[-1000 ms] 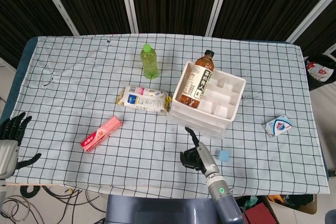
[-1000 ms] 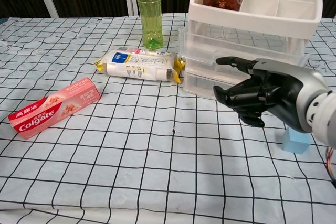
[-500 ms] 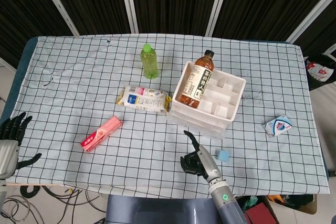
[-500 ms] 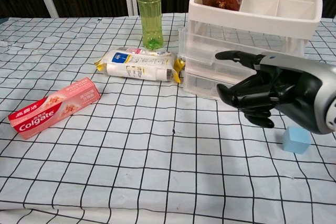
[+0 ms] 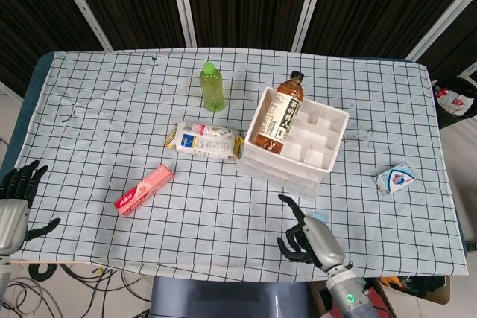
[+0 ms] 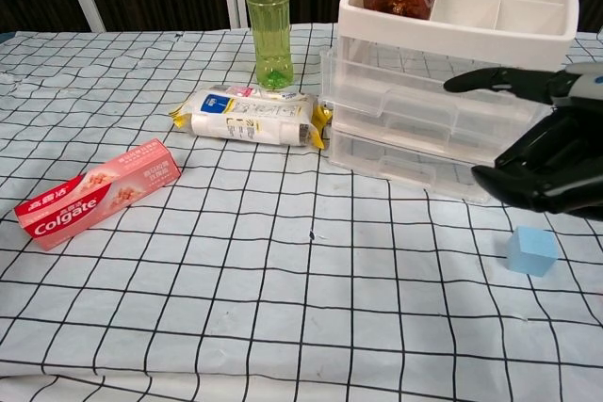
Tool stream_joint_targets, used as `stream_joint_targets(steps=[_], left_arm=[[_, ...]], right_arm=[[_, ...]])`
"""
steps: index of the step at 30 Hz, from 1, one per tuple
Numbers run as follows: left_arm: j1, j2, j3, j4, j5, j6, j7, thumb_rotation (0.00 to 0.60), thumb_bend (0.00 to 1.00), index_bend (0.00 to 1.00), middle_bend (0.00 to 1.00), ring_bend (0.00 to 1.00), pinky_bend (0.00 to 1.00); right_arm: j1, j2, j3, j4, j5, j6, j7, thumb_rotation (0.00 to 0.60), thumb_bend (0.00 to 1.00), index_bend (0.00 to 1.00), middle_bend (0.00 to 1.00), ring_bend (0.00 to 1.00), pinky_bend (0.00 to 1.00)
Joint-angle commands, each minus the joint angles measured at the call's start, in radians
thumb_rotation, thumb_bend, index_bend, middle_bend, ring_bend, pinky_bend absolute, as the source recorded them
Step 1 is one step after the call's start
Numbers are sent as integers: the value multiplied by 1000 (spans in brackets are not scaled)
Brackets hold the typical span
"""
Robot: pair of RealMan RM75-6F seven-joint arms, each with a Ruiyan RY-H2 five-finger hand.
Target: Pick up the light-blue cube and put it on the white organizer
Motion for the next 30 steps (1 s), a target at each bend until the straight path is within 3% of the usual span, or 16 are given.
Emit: stream_joint_targets(steps=[1,13,27,30], left_arm=[[0,-2,3,2,3,-2,4,600,31,0,0,0,0],[-2,-5,4,4,5,-3,8,600,32,0,0,0,0],[-2,-3,2,3,3,-3,2,600,31,0,0,0,0],[-2,-3,3,2,3,-3,3,600,32,0,0,0,0]], right_arm=[[-16,45,7,-5,-19,9,28,600,408,92,864,911,888],[68,81,109,-2,241,-42,-27,600,407,64,864,911,888],[101,21,151,35,323,-1,-71,600,407,65,864,911,889],[102,13,156,41,336,5,-71,600,407,109,864,911,889]])
